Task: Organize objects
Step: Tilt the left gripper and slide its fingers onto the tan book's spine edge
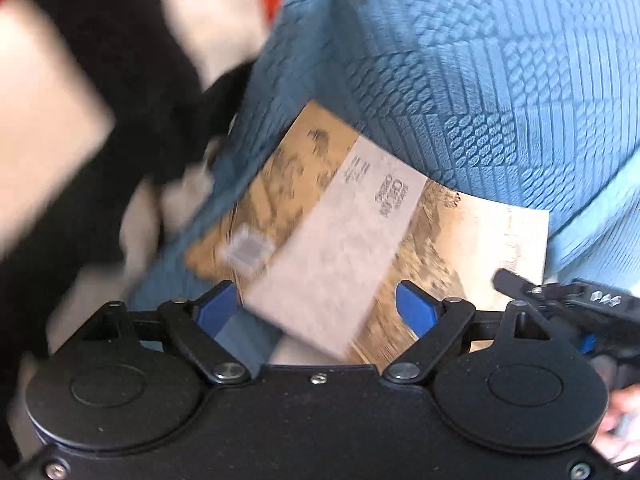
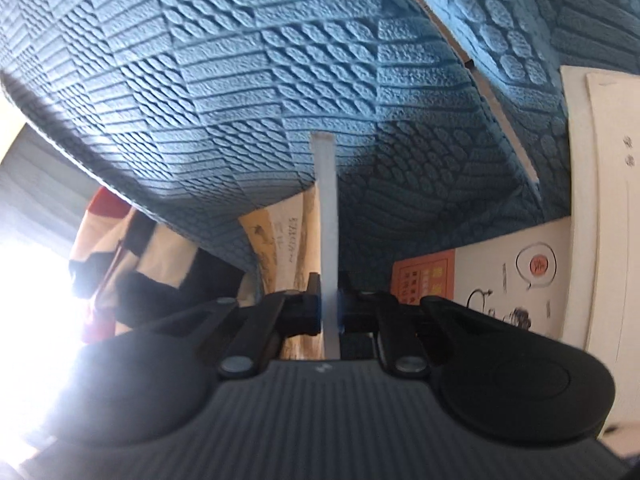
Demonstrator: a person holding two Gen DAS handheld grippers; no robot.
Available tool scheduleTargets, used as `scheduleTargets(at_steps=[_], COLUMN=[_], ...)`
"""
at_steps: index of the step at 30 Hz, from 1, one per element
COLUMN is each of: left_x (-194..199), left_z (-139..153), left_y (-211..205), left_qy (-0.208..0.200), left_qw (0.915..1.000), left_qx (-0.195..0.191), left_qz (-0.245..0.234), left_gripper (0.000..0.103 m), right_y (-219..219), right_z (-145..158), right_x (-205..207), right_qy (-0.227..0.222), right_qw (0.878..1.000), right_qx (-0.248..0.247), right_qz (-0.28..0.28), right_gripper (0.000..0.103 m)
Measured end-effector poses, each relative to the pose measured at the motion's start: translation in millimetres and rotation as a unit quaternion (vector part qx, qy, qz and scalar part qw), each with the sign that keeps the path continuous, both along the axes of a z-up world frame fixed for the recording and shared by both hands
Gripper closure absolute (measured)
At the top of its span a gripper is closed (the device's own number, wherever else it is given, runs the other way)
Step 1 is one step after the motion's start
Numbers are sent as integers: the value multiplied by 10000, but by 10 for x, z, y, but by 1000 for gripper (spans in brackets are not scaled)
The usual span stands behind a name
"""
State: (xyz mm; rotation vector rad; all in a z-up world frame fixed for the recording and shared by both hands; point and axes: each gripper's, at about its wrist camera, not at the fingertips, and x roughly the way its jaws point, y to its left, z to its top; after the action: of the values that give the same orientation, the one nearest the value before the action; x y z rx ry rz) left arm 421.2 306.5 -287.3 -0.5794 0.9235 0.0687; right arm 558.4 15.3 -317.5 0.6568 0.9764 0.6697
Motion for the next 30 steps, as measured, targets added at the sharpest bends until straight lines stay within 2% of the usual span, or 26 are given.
scheduleTargets(at_steps=[2,4,5,11,13,16,20,22,25,30], left_x=[-128,-191,-216,-227,-185,-81,22,22,-35,-131], left_z=[-66,-212,-268,-493,-590,-667,-645,-669,-718,-780], left_y=[150,229,234,228,237,247,275,300,366,468], left_qy=[193,294,335,251,225,189,177,184,125,61], left_qw=[9957,9845,9792,9523,9426,9386,9463,9493,9486,9495], left_qx=[-853,-1640,-1897,-2901,-3165,-3229,-2966,-2808,-2733,-2543], left_qz=[290,547,642,918,1037,1203,1272,1402,1588,1836], left_gripper=[16,17,18,18,25,32,36,47,58,72], right_y=[4,-1,0,61,43,28,8,-6,-22,-37], right_z=[41,76,94,164,177,179,153,140,113,57], right_x=[-54,-94,-110,-184,-207,-231,-262,-280,-328,-504], right_qy=[32,89,117,168,185,215,227,236,289,394], right_qw=[10000,9999,9998,9996,9996,9994,9993,9992,9991,9988], right_qx=[-24,-28,-20,8,-14,-58,-144,-183,-223,-277], right_qz=[-71,-133,-154,-226,-236,-249,-251,-250,-207,27], right_gripper=[94,94,94,94,94,94,94,94,94,94])
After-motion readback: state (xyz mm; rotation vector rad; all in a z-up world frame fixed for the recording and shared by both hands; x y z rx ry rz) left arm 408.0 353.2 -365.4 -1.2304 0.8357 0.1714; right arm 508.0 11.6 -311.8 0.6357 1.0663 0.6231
